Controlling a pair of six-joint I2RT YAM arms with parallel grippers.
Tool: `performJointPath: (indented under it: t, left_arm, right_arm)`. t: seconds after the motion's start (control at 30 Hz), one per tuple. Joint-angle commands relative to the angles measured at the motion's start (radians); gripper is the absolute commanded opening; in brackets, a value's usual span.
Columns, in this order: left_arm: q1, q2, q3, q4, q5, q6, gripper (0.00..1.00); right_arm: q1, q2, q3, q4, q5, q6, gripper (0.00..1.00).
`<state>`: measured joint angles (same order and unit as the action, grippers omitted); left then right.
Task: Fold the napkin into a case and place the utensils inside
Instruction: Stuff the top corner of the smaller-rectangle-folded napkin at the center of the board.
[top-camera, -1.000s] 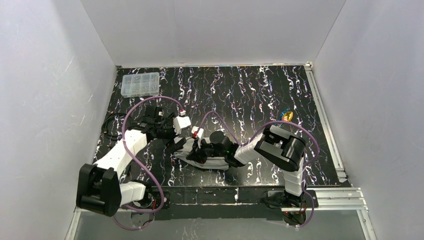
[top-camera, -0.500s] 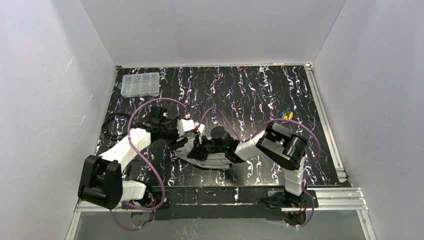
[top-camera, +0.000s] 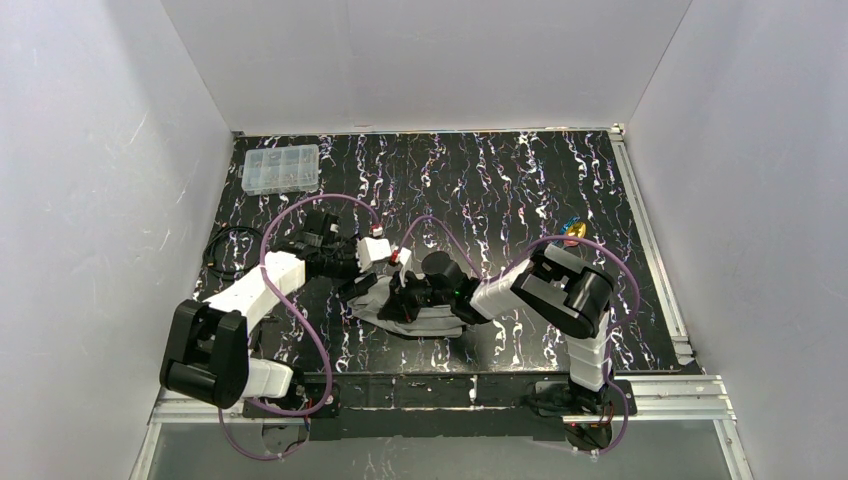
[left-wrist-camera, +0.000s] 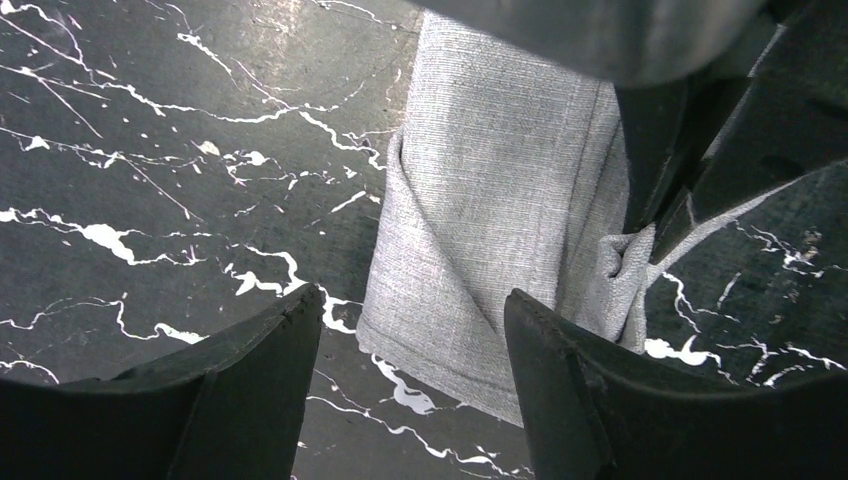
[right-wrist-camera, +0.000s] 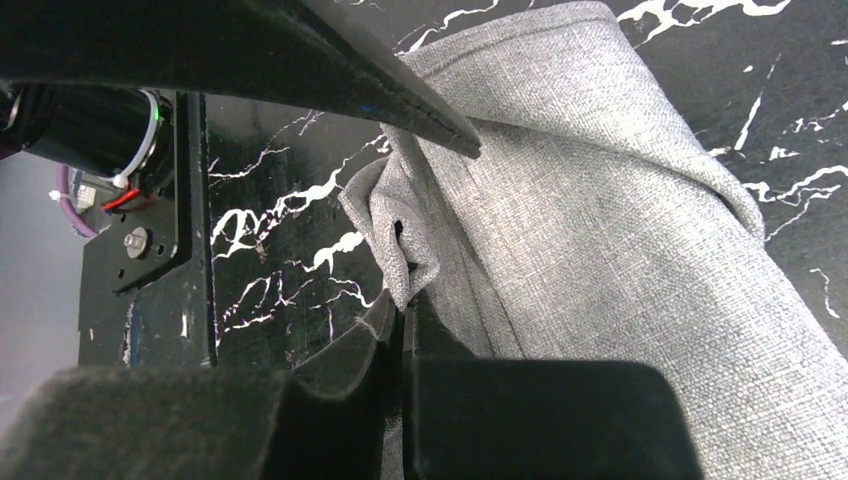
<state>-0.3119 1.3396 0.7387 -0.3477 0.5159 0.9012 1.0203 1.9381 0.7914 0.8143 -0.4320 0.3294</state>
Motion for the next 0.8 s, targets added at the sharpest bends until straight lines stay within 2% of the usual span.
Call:
performJointPath:
  t: [0.0, 0.07, 0.1, 0.13, 0.23, 0.33, 0.47, 0.63, 0.67, 0.73, 0.77]
  left_arm:
    - [-0.046, -0.002, 0.051, -0.123, 0.050, 0.015, 0.67]
    - [-0.046, -0.008, 0.068, -0.129, 0.035, -0.008, 0.77]
    - [-0.047, -0.015, 0.073, -0.122, 0.022, -0.020, 0.95]
    - [-0.046, -0.023, 0.076, -0.113, 0.002, -0.032, 0.98]
    - [-0.025, -0.064, 0.102, -0.077, -0.079, -0.085, 0.98]
    - [0.028, -0.102, 0.172, -0.103, -0.070, -0.137, 0.98]
    - [0.044, -0.114, 0.281, -0.153, -0.040, -0.200, 0.98]
    - [0.045, -0.055, 0.315, -0.060, -0.207, -0.551, 0.98]
    - [0.049, -0.026, 0.349, -0.113, -0.148, -0.530, 0.96]
    - [0.064, 0.016, 0.406, -0.243, 0.037, -0.379, 0.86]
    - [0.067, 0.021, 0.400, -0.270, 0.087, -0.335, 0.81]
  right_arm:
    - [-0.010, 0.027, 0.072, 0.065, -0.030, 0.040, 0.10]
    - [-0.017, 0.037, 0.074, 0.075, -0.040, 0.059, 0.10]
    - [-0.023, 0.042, 0.071, 0.090, -0.048, 0.069, 0.10]
    - [-0.028, 0.047, 0.066, 0.106, -0.056, 0.081, 0.10]
    - [-0.045, 0.054, 0.048, 0.164, -0.080, 0.110, 0.10]
    - [-0.052, 0.060, 0.044, 0.183, -0.087, 0.121, 0.10]
    - [-0.055, 0.071, 0.045, 0.198, -0.101, 0.132, 0.10]
    - [-0.055, 0.077, 0.052, 0.200, -0.114, 0.132, 0.09]
    - [-0.055, 0.078, 0.052, 0.202, -0.115, 0.132, 0.09]
    - [-0.054, 0.078, 0.049, 0.205, -0.117, 0.134, 0.09]
    - [-0.056, 0.077, 0.049, 0.206, -0.117, 0.134, 0.09]
